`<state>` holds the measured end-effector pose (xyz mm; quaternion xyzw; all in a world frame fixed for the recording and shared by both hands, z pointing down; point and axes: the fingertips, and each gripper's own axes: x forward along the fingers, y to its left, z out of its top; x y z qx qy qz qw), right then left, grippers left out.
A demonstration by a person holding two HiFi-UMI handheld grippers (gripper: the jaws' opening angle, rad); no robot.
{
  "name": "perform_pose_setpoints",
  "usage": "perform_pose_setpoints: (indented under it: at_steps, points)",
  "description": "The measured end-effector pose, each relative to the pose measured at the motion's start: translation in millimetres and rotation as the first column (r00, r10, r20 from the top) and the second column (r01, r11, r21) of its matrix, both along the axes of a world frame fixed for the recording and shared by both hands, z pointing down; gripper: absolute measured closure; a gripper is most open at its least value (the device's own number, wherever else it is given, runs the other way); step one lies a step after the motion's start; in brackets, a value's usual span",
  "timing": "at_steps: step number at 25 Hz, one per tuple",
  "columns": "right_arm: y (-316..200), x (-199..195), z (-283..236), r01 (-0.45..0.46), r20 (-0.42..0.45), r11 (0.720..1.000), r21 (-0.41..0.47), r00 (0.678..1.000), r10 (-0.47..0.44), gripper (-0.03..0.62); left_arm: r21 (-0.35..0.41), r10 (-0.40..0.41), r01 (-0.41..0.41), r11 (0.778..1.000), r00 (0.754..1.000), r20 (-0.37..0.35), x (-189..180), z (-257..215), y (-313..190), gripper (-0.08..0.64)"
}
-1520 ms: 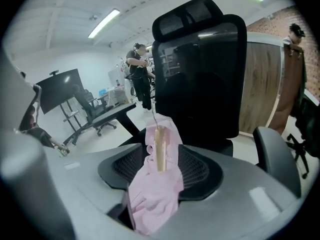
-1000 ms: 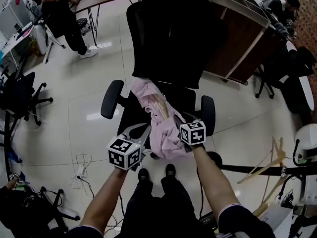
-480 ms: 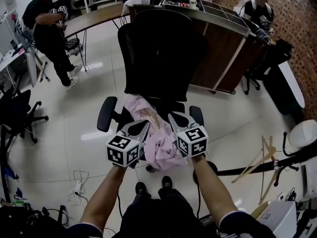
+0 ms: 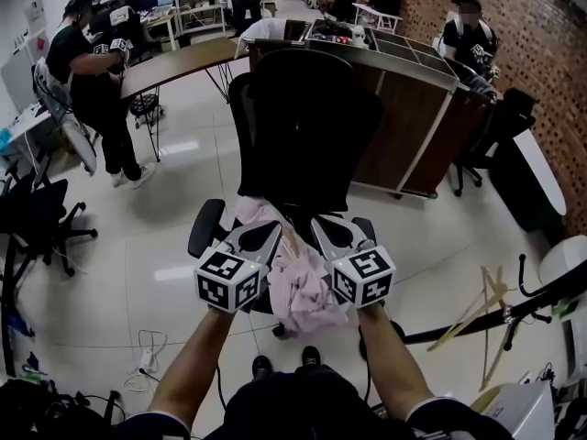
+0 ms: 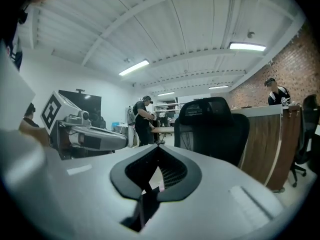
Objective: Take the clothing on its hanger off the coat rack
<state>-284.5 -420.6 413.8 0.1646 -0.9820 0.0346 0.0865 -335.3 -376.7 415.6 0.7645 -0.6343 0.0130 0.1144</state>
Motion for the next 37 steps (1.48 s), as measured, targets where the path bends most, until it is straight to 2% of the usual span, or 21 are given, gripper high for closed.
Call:
perform_pose_setpoints:
  at_steps: [21,37]
  points:
    - [5,-2,-11,0.047,0.027,0.999,-0.017,0.999,-0.046,0.592,0.016,-0.023,0.023,1.000,1.000,0.015,8,-8,2,0.548]
    - [4,-2,-13,0.039,0.038,0.999,-0.021,0.999,-0.038,0.592,0.014,-0.005,0.005,1.000,1.000,0.026,13,-10,-2,0.548]
